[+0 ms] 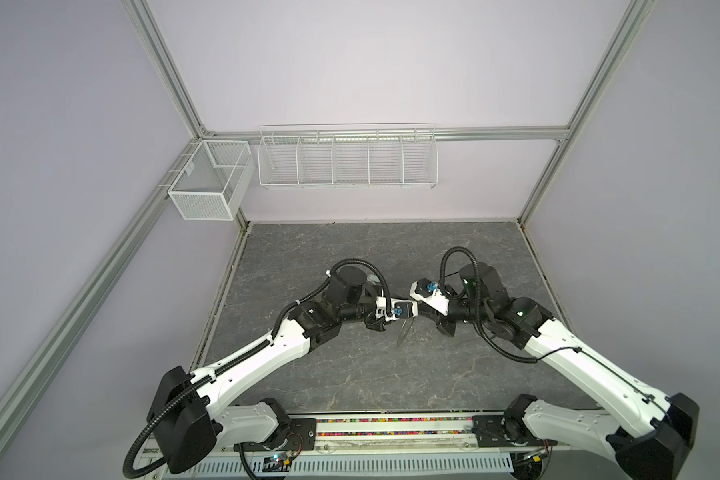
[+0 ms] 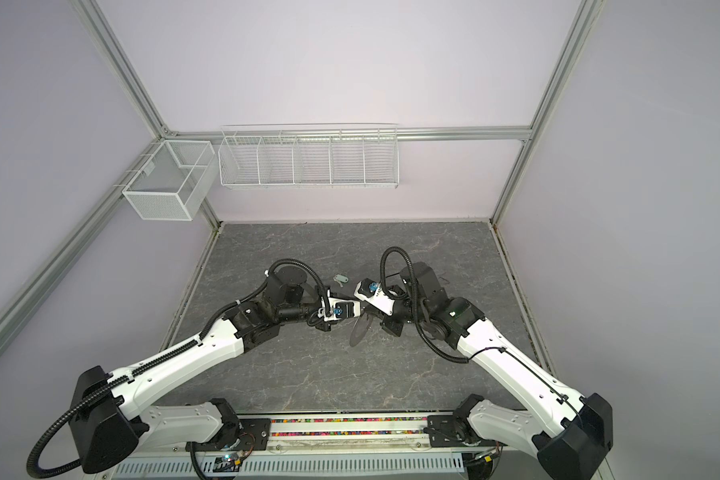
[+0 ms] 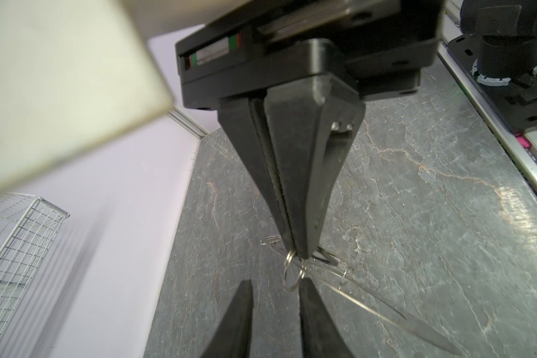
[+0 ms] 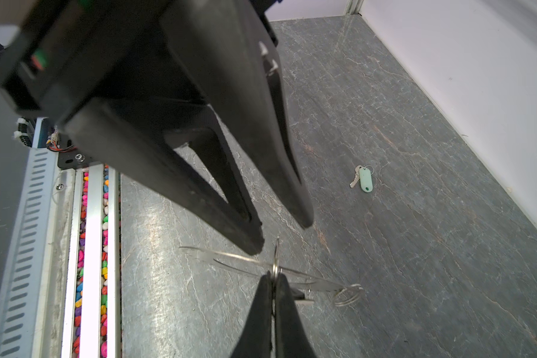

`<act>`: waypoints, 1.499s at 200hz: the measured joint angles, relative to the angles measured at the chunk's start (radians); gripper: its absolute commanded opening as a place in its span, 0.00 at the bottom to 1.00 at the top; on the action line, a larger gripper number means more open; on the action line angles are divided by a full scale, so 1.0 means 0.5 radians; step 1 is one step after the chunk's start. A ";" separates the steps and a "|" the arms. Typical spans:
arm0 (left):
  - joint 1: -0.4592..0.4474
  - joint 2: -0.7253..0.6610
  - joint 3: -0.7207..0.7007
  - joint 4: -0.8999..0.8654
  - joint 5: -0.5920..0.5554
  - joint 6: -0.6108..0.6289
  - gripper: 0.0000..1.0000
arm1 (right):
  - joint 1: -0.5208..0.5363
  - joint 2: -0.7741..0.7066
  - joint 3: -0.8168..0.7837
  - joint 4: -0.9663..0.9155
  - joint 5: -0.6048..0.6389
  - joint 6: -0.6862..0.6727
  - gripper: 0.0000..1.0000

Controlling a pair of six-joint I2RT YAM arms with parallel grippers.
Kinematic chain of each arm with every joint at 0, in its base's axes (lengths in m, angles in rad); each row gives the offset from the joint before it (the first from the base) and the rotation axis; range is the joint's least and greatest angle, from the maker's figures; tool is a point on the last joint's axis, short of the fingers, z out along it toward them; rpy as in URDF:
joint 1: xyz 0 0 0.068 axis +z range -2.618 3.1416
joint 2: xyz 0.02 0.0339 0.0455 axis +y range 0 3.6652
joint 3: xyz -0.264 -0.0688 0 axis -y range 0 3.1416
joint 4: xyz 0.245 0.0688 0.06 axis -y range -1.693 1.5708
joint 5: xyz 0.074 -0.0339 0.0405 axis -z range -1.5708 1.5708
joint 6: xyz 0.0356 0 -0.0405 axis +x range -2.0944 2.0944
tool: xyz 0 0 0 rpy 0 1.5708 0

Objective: Attach keys to a key ring
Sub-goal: Insert the key into the keyring.

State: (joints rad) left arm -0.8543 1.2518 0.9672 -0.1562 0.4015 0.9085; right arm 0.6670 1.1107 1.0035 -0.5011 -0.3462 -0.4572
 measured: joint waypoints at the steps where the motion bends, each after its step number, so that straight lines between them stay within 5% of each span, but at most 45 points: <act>1: 0.000 0.001 0.001 0.000 -0.002 0.002 0.23 | 0.000 0.000 0.000 0.000 0.000 0.000 0.07; 139: -0.037 0.097 0.080 -0.108 -0.070 0.035 0.01 | -0.002 0.002 0.009 -0.023 -0.020 -0.064 0.07; 184: -0.046 0.125 0.098 -0.113 -0.039 0.022 0.00 | 0.005 -0.002 0.009 0.016 0.003 -0.072 0.19; 300: 0.140 0.122 0.068 0.075 0.258 -0.540 0.00 | -0.021 -0.321 -0.202 0.236 0.198 0.048 0.28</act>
State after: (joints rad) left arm -0.7845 1.3128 1.0012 -0.1188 0.5304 0.6384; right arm 0.6567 0.9501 0.9024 -0.3832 -0.2474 -0.4332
